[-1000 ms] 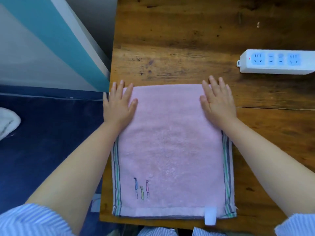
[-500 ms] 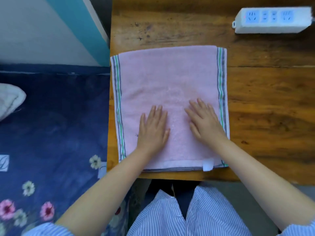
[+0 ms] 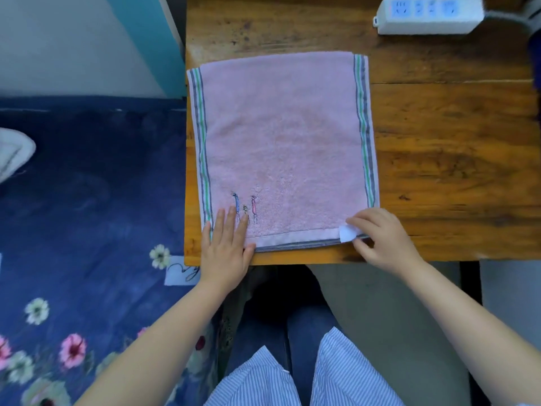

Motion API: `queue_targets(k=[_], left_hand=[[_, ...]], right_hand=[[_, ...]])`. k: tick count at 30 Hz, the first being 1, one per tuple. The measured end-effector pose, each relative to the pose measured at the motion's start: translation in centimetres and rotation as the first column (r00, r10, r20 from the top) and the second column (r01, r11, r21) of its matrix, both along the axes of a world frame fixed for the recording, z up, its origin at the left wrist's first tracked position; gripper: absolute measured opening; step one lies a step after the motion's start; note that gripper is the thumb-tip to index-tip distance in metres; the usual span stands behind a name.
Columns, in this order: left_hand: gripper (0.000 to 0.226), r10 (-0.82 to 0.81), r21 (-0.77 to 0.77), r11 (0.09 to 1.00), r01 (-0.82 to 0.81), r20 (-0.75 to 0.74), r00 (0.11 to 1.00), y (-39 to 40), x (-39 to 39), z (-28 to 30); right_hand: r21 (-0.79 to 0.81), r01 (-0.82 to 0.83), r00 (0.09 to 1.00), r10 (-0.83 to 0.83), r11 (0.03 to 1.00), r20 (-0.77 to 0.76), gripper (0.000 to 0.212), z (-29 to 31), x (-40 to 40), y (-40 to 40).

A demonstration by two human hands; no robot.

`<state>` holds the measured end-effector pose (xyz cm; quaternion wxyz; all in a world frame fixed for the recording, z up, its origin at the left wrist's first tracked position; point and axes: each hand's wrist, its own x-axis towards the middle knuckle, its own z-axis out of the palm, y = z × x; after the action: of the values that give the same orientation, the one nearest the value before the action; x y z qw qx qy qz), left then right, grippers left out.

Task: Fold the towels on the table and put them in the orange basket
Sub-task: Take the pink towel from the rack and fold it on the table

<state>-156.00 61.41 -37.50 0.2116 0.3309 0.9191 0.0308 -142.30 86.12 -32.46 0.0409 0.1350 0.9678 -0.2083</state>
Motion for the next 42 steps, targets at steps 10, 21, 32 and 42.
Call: queue_targets(k=[10, 21, 32, 42], left_hand=[[0.064, -0.076, -0.097, 0.993, 0.072, -0.033, 0.997, -0.3, -0.3, 0.1], [0.038, -0.351, 0.281, 0.834, 0.475, -0.394, 0.849, -0.5, -1.3, 1.4], [0.038, -0.387, 0.198, 0.890, 0.412, -0.152, 0.909, 0.4, -1.0, 3.3], [0.041, -0.523, 0.090, 0.824, 0.559, -0.255, 0.813, 0.8, -1.7, 3.1]], right_hand=[[0.041, 0.622, 0.781, -0.623, 0.782, 0.042, 0.045, -2.2, -2.8, -0.5], [0.283, -0.102, 0.956, 0.173, 0.954, -0.237, 0.036, -1.4, 2.3, -0.9], [0.109, -0.233, 0.954, 0.248, 0.966, -0.166, 0.021, -0.9, 2.1, -0.2], [0.269, -0.283, 0.958, 0.287, 0.920, 0.028, 0.052, -0.7, 0.3, 0.4]])
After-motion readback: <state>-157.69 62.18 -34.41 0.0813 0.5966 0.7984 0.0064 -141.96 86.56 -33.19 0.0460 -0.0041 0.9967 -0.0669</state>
